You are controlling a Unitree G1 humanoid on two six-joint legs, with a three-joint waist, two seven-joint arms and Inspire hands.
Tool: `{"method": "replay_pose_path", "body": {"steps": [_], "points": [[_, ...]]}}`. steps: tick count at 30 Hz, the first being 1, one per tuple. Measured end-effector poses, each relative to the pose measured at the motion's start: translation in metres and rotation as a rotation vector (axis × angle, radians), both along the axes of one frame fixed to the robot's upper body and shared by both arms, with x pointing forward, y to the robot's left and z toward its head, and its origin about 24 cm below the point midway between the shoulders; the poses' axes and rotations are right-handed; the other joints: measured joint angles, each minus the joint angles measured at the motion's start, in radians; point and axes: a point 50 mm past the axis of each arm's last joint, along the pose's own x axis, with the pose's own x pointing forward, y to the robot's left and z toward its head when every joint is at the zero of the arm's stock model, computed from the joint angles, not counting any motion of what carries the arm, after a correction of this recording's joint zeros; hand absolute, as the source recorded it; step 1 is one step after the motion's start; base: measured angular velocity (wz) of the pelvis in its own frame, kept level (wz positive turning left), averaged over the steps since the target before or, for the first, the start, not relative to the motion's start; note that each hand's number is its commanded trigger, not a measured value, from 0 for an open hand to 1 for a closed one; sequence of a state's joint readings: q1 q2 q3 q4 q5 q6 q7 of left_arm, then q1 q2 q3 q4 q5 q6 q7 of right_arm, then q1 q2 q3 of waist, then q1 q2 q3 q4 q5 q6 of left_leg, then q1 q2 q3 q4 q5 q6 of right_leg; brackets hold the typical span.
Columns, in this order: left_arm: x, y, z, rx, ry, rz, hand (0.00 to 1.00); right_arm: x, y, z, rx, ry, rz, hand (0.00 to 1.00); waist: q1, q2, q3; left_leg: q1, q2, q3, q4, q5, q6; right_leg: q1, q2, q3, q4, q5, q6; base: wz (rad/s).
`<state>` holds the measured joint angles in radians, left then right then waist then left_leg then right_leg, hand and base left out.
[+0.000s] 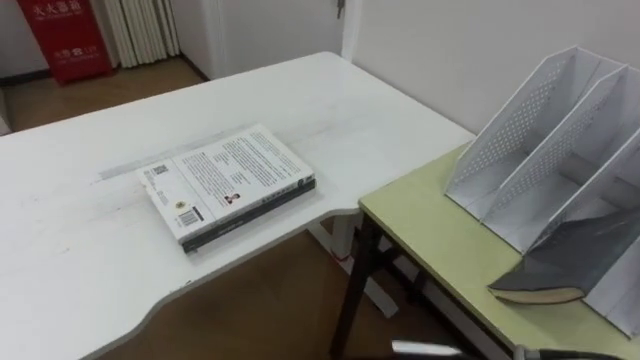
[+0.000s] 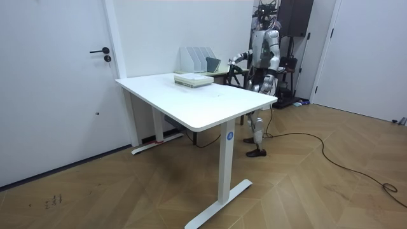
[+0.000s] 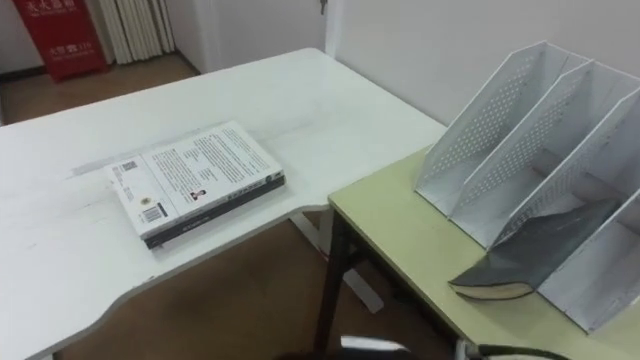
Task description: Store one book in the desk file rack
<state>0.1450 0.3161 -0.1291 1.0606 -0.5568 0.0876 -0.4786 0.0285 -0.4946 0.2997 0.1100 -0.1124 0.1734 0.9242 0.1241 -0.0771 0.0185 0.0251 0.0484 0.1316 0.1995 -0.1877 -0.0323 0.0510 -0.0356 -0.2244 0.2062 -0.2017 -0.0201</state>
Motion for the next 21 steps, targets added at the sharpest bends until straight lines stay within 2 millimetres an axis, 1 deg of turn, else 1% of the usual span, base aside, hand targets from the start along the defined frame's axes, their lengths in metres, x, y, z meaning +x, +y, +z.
{"method": "replay_pose_path", "body": {"steps": [1, 3, 4, 6, 7, 8, 9, 10, 11, 12, 13, 14, 15, 16, 17, 18, 20, 21], "points": [[0.001, 0.0, 0.0, 0.005, -0.002, 0.0, 0.0, -0.004, -0.005, -0.007, -0.036, 0.02, -0.015, 0.0, 0.001, 0.0, -0.0005, 0.0, 0.0, -0.001, 0.0, 0.0, 0.0, 0.0, -0.001, -0.001, 0.0, 0.0, 0.0, 0.0], [-0.001, 0.001, -0.001, 0.019, 0.015, 0.008, 0.0, -0.019, -0.023, -0.031, -0.147, 0.11, -0.067, 0.0, 0.006, 0.0, -0.0016, -0.002, 0.0, -0.001, 0.0, -0.001, 0.002, -0.002, -0.005, -0.002, 0.0, 0.0, 0.0, 0.0], [-0.001, 0.001, -0.002, 0.023, 0.021, 0.011, 0.0, -0.024, -0.028, -0.038, -0.176, 0.139, -0.082, 0.0, 0.008, 0.0, -0.0027, -0.003, -0.001, -0.001, 0.001, -0.001, 0.002, -0.002, -0.006, -0.003, 0.0, 0.0, 0.0, 0.0], [-0.003, 0.0, -0.004, 0.035, 0.044, 0.019, 0.0, -0.046, -0.048, -0.065, -0.302, 0.254, -0.143, 0.0, 0.014, 0.003, -0.0059, -0.003, -0.002, -0.001, 0.002, -0.002, 0.003, 0.0, -0.007, -0.009, -0.001, 0.0, 0.0, 0.0], [0.0, -0.001, -0.004, 0.036, 0.039, 0.018, 0.0, -0.051, -0.055, -0.07, -0.329, 0.279, -0.173, 0.0, 0.01, 0.004, -0.007, -0.004, -0.003, 0.001, 0.005, -0.002, 0.003, -0.001, -0.009, -0.012, -0.001, 0.0, 0.001, 0.0], [-0.002, -0.002, -0.005, 0.035, 0.04, 0.026, 0.0, -0.054, -0.069, -0.073, -0.37, 0.286, -0.233, 0.0, 0.01, 0.01, -0.0096, -0.008, -0.003, 0.002, 0.008, -0.002, 0.003, -0.001, -0.012, -0.014, 0.0, 0.001, 0.002, 0.03], [-0.003, -0.002, -0.005, 0.044, 0.047, 0.028, 0.0, -0.062, -0.079, -0.08, -0.417, 0.301, -0.277, 0.0, 0.008, 0.012, -0.0142, -0.011, -0.004, 0.003, 0.009, -0.002, 0.004, 0.001, -0.012, -0.016, 0.0, 0.001, 0.002, 0.05], [-0.003, -0.002, -0.005, 0.049, 0.049, 0.028, 0.0, -0.068, -0.083, -0.085, -0.446, 0.319, -0.294, 0.0, 0.009, 0.011, -0.0164, -0.011, -0.004, 0.003, 0.01, -0.002, 0.004, 0.001, -0.012, -0.015, -0.001, 0.001, 0.002, 0.09], [-0.004, -0.002, -0.006, 0.053, 0.055, 0.033, 0.0, -0.085, -0.088, -0.096, -0.485, 0.374, -0.336, 0.0, 0.007, 0.011, -0.0174, -0.009, -0.004, 0.003, 0.013, -0.002, 0.004, 0.005, -0.01, -0.016, -0.003, 0.001, 0.002, 0.09], [-0.006, -0.002, -0.006, 0.053, 0.06, 0.031, 0.0, -0.099, -0.09, -0.104, -0.535, 0.408, -0.337, 0.0, 0.009, 0.015, -0.0167, -0.006, -0.005, 0.005, 0.014, -0.002, 0.004, 0.01, -0.006, -0.016, -0.004, 0.001, 0.002, 0.1], [-0.006, -0.003, -0.007, 0.052, 0.06, 0.036, 0.0, -0.107, -0.091, -0.108, -0.562, 0.427, -0.332, 0.0, 0.009, 0.018, -0.015, -0.002, -0.005, 0.005, 0.014, -0.002, 0.004, 0.016, -0.006, -0.017, -0.005, 0.001, 0.003, 0.1], [-0.009, -0.005, -0.008, 0.049, 0.069, 0.046, 0.0, -0.125, -0.092, -0.115, -0.618, 0.469, -0.317, 0.0, 0.009, 0.03, -0.0137, 0.003, -0.007, 0.005, 0.015, -0.003, 0.005, 0.023, -0.008, -0.022, -0.006, -0.001, 0.005, 0.11], [-0.01, -0.007, -0.009, 0.05, 0.074, 0.059, 0.0, -0.143, -0.093, -0.121, -0.668, 0.512, -0.306, 0.0, 0.005, 0.037, -0.0151, 0.006, -0.008, 0.005, 0.017, -0.004, 0.007, 0.023, -0.011, -0.024, -0.007, -0.002, 0.007, 0.1], [-0.011, -0.008, -0.009, 0.049, 0.076, 0.068, 0.0, -0.152, -0.092, -0.123, -0.689, 0.532, -0.3, 0.0, 0.005, 0.042, -0.015, 0.006, -0.008, 0.005, 0.018, -0.004, 0.007, 0.023, -0.015, -0.024, -0.007, -0.003, 0.008, 0.05], [-0.016, -0.01, -0.011, 0.051, 0.092, 0.089, 0.0, -0.167, -0.091, -0.128, -0.723, 0.566, -0.292, 0.0, 0.005, 0.047, -0.0107, 0.008, -0.009, 0.005, 0.017, -0.005, 0.008, 0.025, -0.015, -0.022, -0.007, -0.004, 0.009, 0.0], [-0.017, -0.012, -0.012, 0.057, 0.098, 0.097, 0.0, -0.18, -0.088, -0.131, -0.741, 0.591, -0.287, 0.0, 0.001, 0.057, -0.0107, 0.014, -0.009, 0.005, 0.015, -0.004, 0.008, 0.028, -0.014, -0.02, -0.005, -0.005, 0.01, 0.0], [-0.021, -0.012, -0.013, 0.069, 0.113, 0.108, 0.0, -0.195, -0.082, -0.136, -0.752, 0.629, -0.311, 0.0, -0.012, 0.064, -0.0102, 0.023, -0.009, 0.005, 0.009, -0.004, 0.008, 0.032, -0.015, -0.022, -0.002, -0.013, 0.01, -0.02], [-0.024, -0.012, -0.013, 0.08, 0.122, 0.111, 0.0, -0.202, -0.078, -0.139, -0.75, 0.648, -0.356, 0.0, -0.021, 0.066, -0.0117, 0.03, -0.009, 0.005, 0.004, -0.004, 0.008, 0.035, -0.014, -0.019, -0.001, -0.016, 0.009, 0.0]]}}
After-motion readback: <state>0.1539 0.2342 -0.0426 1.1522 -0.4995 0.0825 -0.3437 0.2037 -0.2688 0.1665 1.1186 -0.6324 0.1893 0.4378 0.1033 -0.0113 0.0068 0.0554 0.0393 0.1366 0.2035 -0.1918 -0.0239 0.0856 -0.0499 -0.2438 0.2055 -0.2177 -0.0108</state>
